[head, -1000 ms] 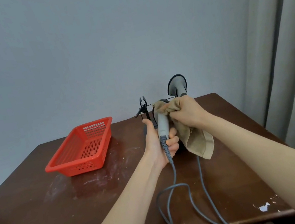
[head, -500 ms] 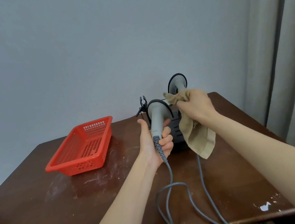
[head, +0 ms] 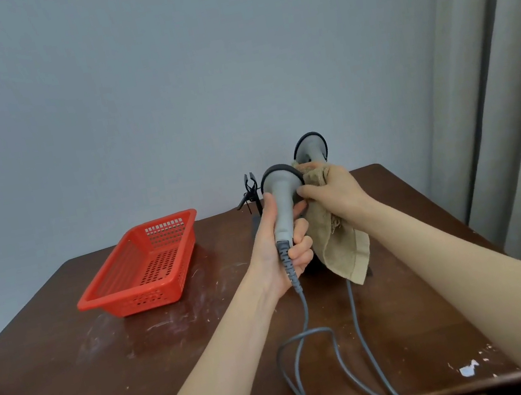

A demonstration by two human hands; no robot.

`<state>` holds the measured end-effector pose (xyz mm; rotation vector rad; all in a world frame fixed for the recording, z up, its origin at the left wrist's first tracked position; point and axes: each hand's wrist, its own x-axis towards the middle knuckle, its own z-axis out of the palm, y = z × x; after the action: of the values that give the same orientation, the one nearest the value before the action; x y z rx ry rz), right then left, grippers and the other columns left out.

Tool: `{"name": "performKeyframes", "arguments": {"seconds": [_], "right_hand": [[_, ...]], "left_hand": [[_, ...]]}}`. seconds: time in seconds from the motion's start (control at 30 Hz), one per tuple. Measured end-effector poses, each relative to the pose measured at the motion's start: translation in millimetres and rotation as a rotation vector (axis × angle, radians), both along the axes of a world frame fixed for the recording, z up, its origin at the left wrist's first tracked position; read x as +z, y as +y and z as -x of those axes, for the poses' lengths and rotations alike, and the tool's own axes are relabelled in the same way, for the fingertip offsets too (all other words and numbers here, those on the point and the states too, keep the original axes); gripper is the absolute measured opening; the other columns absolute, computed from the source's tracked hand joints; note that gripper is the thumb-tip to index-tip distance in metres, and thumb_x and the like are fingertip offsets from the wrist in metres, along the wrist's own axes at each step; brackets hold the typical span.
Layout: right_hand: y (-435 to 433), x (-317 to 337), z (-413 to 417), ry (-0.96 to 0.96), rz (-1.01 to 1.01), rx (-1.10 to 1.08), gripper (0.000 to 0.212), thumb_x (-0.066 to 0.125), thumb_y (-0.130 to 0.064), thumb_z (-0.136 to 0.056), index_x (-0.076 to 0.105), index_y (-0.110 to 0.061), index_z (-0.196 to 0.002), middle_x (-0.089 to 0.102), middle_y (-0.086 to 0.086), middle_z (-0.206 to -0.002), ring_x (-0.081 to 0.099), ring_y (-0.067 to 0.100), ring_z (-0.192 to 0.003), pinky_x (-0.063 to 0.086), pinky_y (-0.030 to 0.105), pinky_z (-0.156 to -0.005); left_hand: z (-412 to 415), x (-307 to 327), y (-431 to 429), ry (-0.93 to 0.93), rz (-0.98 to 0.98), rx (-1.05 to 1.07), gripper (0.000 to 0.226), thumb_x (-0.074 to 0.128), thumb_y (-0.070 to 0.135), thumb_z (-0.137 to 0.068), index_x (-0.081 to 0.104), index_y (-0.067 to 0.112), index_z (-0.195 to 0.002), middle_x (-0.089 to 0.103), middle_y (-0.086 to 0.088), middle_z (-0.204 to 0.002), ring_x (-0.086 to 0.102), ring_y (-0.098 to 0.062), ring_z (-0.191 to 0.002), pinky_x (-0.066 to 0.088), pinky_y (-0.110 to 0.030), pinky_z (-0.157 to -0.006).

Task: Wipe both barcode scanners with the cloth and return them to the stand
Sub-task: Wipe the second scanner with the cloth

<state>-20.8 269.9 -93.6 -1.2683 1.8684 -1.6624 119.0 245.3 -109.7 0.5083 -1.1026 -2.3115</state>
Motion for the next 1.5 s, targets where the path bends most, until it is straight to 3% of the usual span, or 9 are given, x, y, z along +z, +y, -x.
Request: {"name": "performKeyframes", "arguments": {"seconds": [0.13, 0.23, 0.5, 0.67, 0.83, 1.03, 1.2, 1.4, 1.5], "right_hand": [[7.4, 7.9, -6.9, 0.08, 0.213, -0.13, 0.022, 0.057, -0.009, -0.085, 0.071, -0.014, -0.102, 0.068, -0.004, -0.105, 0.06, 0.006, -0.095, 0.046, 0.011, -0.075], [8.0, 10.0, -14.4, 0.222, 0.195, 0.014, 0.019, 0.056, -0.002, -0.084, 0.069, 0.0, -0.098, 0.064, -0.007, -0.1, 0.058, -0.005, -0.09, 0.045, 0.007, -0.081], [18.3, 9.2, -23.2, 0.377, 0.001, 0.227, 0.02, 0.055, 0.002, -0.078, 0.073, -0.006, -0.078, 0.073, 0.002, -0.094, 0.065, 0.013, -0.092, 0.051, 0.024, -0.087], [13.8, 11.2, -19.4, 0.38, -0.029, 0.111, 0.029, 0.047, 0.009, -0.08, 0.072, 0.0, -0.091, 0.067, -0.007, -0.093, 0.053, -0.008, -0.076, 0.036, -0.006, -0.068], [20.9, 4.7, -25.6, 0.309, -0.016, 0.262, 0.019, 0.056, 0.001, -0.077, 0.074, 0.0, -0.077, 0.074, -0.003, -0.088, 0.067, 0.001, -0.083, 0.052, 0.02, -0.082], [12.6, 4.6, -18.6, 0.325, -0.044, 0.15, 0.02, 0.049, 0.009, -0.079, 0.066, 0.014, -0.088, 0.062, -0.019, -0.08, 0.052, -0.026, -0.07, 0.038, -0.003, -0.066], [17.9, 4.2, -26.3, 0.332, -0.048, 0.244, 0.019, 0.055, 0.002, -0.078, 0.074, -0.001, -0.081, 0.072, -0.006, -0.082, 0.066, 0.007, -0.086, 0.05, 0.014, -0.083], [7.7, 2.4, -21.5, 0.294, -0.058, 0.167, 0.02, 0.051, 0.006, -0.081, 0.061, 0.021, -0.091, 0.071, 0.019, -0.093, 0.059, -0.013, -0.068, 0.041, 0.002, -0.06], [5.1, 4.2, -21.2, 0.27, -0.043, 0.148, 0.02, 0.047, 0.01, -0.08, 0.058, 0.024, -0.091, 0.07, 0.002, -0.09, 0.052, -0.029, -0.068, 0.039, -0.002, -0.061]], "left_hand": [[1.9, -3.4, -6.1, -0.045, 0.057, 0.067, 0.076, 0.026, 0.077, -0.083, 0.054, 0.007, -0.088, 0.033, 0.0, -0.041, 0.028, -0.008, -0.024, 0.02, -0.013, -0.027], [5.4, -7.7, -6.3, -0.09, 0.102, 0.109, 0.072, 0.023, 0.079, -0.083, 0.042, 0.012, -0.066, 0.034, -0.001, -0.041, 0.028, -0.009, -0.026, 0.02, -0.013, -0.029], [10.5, -17.0, -5.8, -0.193, 0.133, 0.137, 0.08, 0.018, 0.085, -0.076, 0.047, 0.012, -0.063, 0.037, -0.004, -0.043, 0.031, -0.011, -0.027, 0.022, -0.013, -0.031], [9.1, -20.9, -3.3, -0.161, 0.109, 0.101, 0.076, 0.021, 0.084, -0.076, 0.047, 0.014, -0.068, 0.033, -0.002, -0.047, 0.029, -0.009, -0.027, 0.022, -0.012, -0.029], [4.6, -22.4, -10.9, -0.194, 0.117, 0.153, 0.081, 0.017, 0.086, -0.075, 0.044, 0.012, -0.054, 0.035, -0.003, -0.039, 0.03, -0.011, -0.026, 0.019, -0.012, -0.032], [5.8, -25.2, -5.1, -0.132, 0.06, 0.094, 0.078, 0.023, 0.085, -0.075, 0.048, 0.012, -0.063, 0.035, -0.002, -0.044, 0.029, -0.009, -0.025, 0.021, -0.011, -0.028], [5.4, -26.2, -12.2, -0.134, 0.033, 0.14, 0.08, 0.026, 0.086, -0.074, 0.045, 0.011, -0.055, 0.036, -0.003, -0.04, 0.03, -0.01, -0.024, 0.022, -0.011, -0.029], [5.8, -26.3, -8.8, -0.088, -0.026, 0.11, 0.078, 0.025, 0.086, -0.074, 0.047, 0.012, -0.063, 0.036, -0.002, -0.041, 0.029, -0.008, -0.025, 0.021, -0.01, -0.029], [6.1, -24.6, -8.8, -0.045, -0.05, 0.1, 0.077, 0.026, 0.086, -0.074, 0.043, 0.012, -0.065, 0.035, -0.002, -0.043, 0.028, -0.008, -0.024, 0.021, -0.01, -0.027]]}}
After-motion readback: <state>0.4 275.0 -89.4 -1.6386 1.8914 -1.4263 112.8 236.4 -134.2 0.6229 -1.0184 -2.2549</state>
